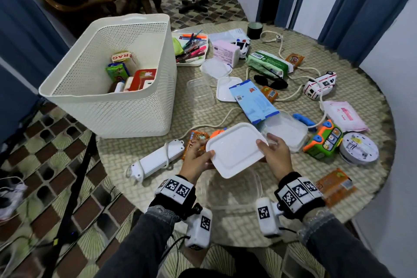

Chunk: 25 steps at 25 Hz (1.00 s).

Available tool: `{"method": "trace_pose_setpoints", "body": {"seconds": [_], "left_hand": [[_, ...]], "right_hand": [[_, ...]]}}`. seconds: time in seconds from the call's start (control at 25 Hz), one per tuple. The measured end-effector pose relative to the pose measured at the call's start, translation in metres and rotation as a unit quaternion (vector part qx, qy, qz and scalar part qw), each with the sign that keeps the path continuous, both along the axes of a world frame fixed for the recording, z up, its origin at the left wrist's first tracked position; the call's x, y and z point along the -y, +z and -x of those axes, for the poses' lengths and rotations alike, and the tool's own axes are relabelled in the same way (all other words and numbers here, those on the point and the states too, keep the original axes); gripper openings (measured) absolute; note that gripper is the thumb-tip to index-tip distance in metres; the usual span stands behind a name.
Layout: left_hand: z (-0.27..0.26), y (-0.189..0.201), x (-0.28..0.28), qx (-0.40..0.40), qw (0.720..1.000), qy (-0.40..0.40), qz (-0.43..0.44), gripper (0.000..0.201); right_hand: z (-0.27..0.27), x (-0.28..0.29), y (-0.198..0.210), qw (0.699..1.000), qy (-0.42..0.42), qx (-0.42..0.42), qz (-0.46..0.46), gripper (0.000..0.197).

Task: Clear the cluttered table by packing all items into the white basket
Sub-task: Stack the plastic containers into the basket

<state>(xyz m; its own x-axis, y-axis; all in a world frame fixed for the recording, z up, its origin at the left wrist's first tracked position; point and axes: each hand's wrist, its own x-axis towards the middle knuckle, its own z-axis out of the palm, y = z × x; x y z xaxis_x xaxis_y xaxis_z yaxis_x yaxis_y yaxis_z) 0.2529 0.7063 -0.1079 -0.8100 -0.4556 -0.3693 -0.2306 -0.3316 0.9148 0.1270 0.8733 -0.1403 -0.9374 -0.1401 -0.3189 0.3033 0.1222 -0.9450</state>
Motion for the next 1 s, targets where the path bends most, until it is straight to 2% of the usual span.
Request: {"method": "trace_pose_setpoints", "body": {"seconds": [0.16,0.32,0.52,0.72,0.84,1.0], "left_hand": [[-0.030,-0.007,0.000,0.007,1.000,-0.003,0.015,0.026],[-0.046,-0.022,0.000,0.027,0.999,0.022,0.041,0.037],[-0.065,-0.032,-0.004,0.044,0.992,-0.007,0.116,0.045],[-0.071,-0.040,-0.008,0.046,0.987,-0.064,0.139,0.058],[-0.074,-0.052,-0.008,0.067,0.973,-0.092,0.200,0.060],[-0.078,-0.065,-0.012,0.105,0.948,-0.080,0.291,0.057]], "right_hand": [[-0.033,-0.005,-0.014,0.999,0.035,-0.029,-0.021,0.025],[-0.056,-0.011,-0.030,0.998,-0.001,-0.026,-0.058,0.014],[-0.079,-0.026,-0.030,0.989,0.011,-0.069,-0.128,0.015],[-0.086,-0.034,-0.044,0.989,0.042,-0.036,-0.139,0.031],[-0.088,-0.039,-0.046,0.984,0.071,-0.042,-0.156,0.044],[-0.092,-0.043,-0.053,0.973,0.092,-0.087,-0.192,0.045]]}}
